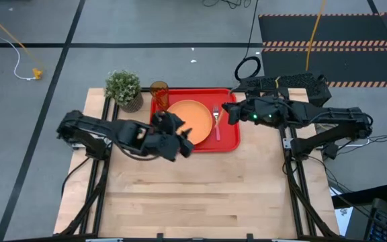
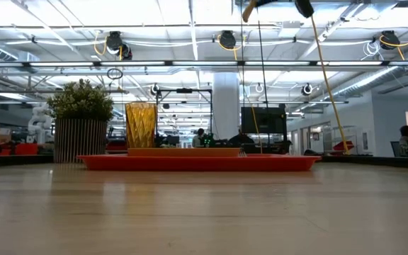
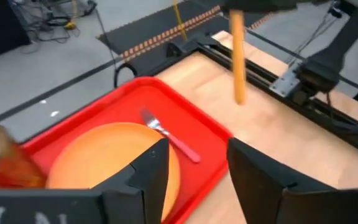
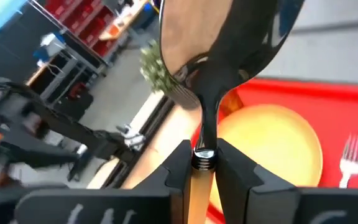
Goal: Pick and place plate/cup/fork/spoon on tray
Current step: Put the yellow spoon on the red tray
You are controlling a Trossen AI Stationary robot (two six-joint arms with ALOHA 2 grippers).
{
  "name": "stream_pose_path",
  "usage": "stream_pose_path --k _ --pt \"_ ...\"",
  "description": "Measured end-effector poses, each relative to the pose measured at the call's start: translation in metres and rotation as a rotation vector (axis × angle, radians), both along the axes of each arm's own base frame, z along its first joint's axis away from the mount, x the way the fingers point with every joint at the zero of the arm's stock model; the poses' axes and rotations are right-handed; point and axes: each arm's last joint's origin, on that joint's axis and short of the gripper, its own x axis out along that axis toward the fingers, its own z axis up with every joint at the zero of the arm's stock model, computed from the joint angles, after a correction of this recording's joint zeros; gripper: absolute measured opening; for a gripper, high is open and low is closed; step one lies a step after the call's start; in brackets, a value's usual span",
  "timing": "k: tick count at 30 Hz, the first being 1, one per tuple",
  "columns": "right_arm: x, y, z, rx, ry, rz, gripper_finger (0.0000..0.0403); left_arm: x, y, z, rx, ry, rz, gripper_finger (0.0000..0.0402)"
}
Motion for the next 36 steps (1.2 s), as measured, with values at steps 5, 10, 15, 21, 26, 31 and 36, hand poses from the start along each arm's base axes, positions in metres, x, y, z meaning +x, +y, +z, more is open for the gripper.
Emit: stream_pose_path --k 5,10,15,21,26,31,36 --pt "0.008 -0.017 -0.013 0.124 0.05 0.02 0.0042 -0.026 0.009 0.014 0.013 0.038 0.005 0.0134" --pt "0.018 -0.038 -0.034 0.249 0.168 0.052 0.0042 -0.044 0.016 0.02 0.018 0.078 0.01 0.0113" --pt "0.032 -0.056 -0.061 0.352 0.294 0.104 0.0042 -0.052 0.02 0.02 -0.01 0.139 -0.021 0.0102" --pt "0.049 -0.076 -0.089 0.414 0.389 0.148 0.0043 -0.057 0.02 0.016 -0.021 0.234 -0.072 0.0103" --pt "0.058 -0.091 -0.111 0.47 0.457 0.153 0.0043 -0.061 0.021 0.013 -0.026 0.28 -0.061 0.0103" --pt "0.058 -0.11 -0.129 0.497 0.523 0.184 0.0043 -0.064 0.028 0.011 -0.056 0.284 0.01 0.0104" --pt "0.049 -0.127 -0.149 0.563 0.654 0.144 0.0043 -0.062 0.039 0.011 -0.072 0.274 0.066 0.0104"
